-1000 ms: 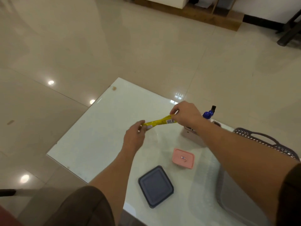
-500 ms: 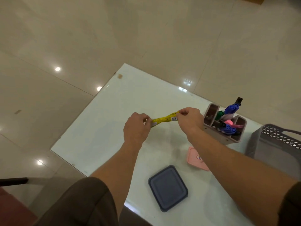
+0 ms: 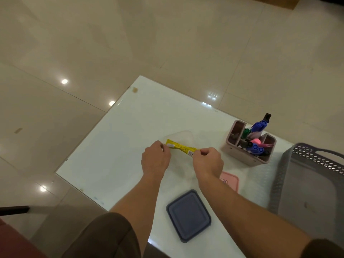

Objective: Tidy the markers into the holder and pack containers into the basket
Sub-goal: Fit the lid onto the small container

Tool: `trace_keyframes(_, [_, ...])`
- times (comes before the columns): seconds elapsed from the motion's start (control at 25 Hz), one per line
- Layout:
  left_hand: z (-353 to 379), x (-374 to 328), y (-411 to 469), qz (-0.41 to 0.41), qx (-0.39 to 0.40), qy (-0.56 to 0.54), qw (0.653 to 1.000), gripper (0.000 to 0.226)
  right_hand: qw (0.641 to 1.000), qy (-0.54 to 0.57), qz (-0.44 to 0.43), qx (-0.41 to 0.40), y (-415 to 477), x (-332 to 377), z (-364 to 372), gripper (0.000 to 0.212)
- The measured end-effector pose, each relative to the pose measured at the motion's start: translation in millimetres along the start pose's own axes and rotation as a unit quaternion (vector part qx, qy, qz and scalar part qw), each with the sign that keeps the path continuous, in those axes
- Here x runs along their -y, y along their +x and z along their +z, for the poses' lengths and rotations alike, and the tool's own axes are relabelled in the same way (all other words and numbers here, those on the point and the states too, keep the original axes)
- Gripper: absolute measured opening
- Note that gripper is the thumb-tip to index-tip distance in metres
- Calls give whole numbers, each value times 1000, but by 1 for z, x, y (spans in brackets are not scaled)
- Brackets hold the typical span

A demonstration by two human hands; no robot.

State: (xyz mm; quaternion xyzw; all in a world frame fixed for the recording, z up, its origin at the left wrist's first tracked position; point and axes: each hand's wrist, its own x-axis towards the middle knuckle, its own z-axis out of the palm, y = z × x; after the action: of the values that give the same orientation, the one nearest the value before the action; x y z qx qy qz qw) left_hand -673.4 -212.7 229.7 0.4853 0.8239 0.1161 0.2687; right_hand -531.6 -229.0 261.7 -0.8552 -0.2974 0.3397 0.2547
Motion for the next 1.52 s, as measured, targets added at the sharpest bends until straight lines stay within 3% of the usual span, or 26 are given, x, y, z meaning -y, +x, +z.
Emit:
trace_keyframes(0.24, [1, -3, -4, 43, 3, 91, 995, 31, 988, -147, -53, 3, 23, 6, -4, 12])
trace_keyframes(0.52, [4, 5, -12, 64, 7, 98, 993, 37, 969, -219, -114, 10, 31, 5, -19, 21])
trace_keyframes(0.64, [-1, 3, -19, 61, 3, 104, 993, 49, 946, -199, -244, -70, 10, 5, -27, 35])
trace_keyframes(0.68, [-2, 4, -21, 47, -1, 98, 994, 52, 919, -209, -323, -84, 0, -1, -28, 38])
trace_keyframes(0.76, [-6, 9, -25, 13, -12, 82, 996, 56, 861, -254, -438, -36, -31, -24, -28, 48])
trace_keyframes(0.8, [-8, 11, -27, -6, -15, 71, 997, 57, 853, -289, -434, 29, -47, -39, -25, 58])
trace_keyframes(0.88, [-9, 10, -32, -29, -16, 45, 998, 57, 857, -370, -316, 169, -74, -65, -21, 88])
trace_keyframes(0.96, [-6, 6, -39, -19, -19, 42, 999, 54, 841, -437, -220, 230, -88, -82, -16, 112])
trace_keyframes(1.04, [-3, 2, -46, 1, -23, 45, 999, 53, 830, -466, -212, 221, -93, -84, -12, 117])
trace_keyframes(1.28, [-6, 1, -58, 23, -55, 21, 998, 51, 849, -426, -208, 233, -91, -63, -17, 109])
trace_keyframes(1.44, [-23, 3, -44, -26, -125, -61, 990, 50, 893, -299, -286, 177, -67, 3, -45, 103])
trace_keyframes(1.52, [-28, 0, -35, -40, -90, -158, 982, 51, 927, -194, -268, 176, -46, 31, -64, 103])
